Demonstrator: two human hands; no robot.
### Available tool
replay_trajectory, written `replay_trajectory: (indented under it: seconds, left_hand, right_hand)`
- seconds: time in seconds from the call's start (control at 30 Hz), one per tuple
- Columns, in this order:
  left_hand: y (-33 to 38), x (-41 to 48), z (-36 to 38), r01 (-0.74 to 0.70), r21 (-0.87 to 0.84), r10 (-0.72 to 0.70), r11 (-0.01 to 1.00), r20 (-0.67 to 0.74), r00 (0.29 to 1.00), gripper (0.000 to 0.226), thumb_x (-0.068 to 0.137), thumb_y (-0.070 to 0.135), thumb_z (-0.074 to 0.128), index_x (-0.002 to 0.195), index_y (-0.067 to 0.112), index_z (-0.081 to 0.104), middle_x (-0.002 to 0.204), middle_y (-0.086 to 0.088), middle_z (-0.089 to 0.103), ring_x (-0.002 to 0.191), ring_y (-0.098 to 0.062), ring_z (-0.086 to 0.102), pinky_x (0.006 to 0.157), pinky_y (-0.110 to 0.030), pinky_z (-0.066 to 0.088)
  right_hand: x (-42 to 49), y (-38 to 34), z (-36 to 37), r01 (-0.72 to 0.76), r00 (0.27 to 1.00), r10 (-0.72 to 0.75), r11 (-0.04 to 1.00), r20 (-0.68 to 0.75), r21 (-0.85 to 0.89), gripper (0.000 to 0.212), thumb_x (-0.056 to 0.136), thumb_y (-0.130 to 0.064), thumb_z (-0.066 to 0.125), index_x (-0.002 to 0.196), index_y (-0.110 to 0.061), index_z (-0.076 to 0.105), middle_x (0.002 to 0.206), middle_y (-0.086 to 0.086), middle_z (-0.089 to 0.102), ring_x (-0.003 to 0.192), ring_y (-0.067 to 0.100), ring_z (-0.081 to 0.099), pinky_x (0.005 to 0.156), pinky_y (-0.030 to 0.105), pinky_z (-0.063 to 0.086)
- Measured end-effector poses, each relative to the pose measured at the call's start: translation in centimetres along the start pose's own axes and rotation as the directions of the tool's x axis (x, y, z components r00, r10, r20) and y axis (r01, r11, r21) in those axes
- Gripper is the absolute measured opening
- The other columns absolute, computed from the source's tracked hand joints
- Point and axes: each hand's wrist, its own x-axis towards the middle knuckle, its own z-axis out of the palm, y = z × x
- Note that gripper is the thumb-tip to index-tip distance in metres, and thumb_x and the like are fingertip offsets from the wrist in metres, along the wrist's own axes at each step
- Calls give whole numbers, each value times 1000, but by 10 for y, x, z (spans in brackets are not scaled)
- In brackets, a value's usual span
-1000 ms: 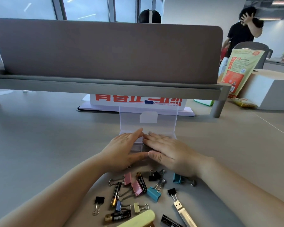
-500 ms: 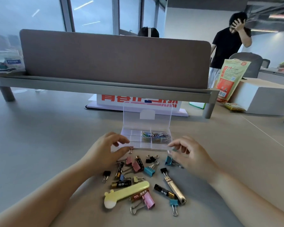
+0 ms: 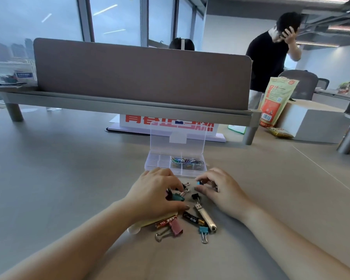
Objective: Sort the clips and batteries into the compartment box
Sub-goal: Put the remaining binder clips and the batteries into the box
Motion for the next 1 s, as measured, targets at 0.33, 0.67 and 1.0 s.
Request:
replay_trajectory:
  seconds: [0.33, 0.67, 1.0]
  left_hand:
    - [9, 2, 0, -43, 2, 43, 999, 0, 999, 28, 83, 46, 60, 110, 36, 63, 103, 16, 61, 98, -6, 54, 76, -19, 38]
    - [7, 2, -10, -39, 89, 33, 995, 68, 997, 32, 85, 54, 56, 110, 37, 63, 112, 18, 56, 101, -5, 52, 76, -21, 40]
    - [11, 1, -11, -81, 135, 75, 987, 55, 996, 27, 88, 45, 52, 111, 36, 63, 116, 18, 59, 102, -8, 54, 75, -20, 35]
  right_hand:
    - [11, -2, -3, -119, 964, 209, 891, -164, 438, 7, 81, -18, 71, 84, -14, 65, 71, -5, 61, 59, -1, 52, 59, 11, 43]
    - [30, 9, -4, -76, 919, 191, 944, -345, 320, 12, 80, -17, 72, 92, -18, 69, 96, 2, 63, 81, 9, 63, 74, 8, 47]
    - [31, 26, 1, -124, 972, 120, 992, -200, -9, 13, 85, -21, 66, 98, -21, 70, 88, -14, 58, 92, 14, 55, 83, 28, 45]
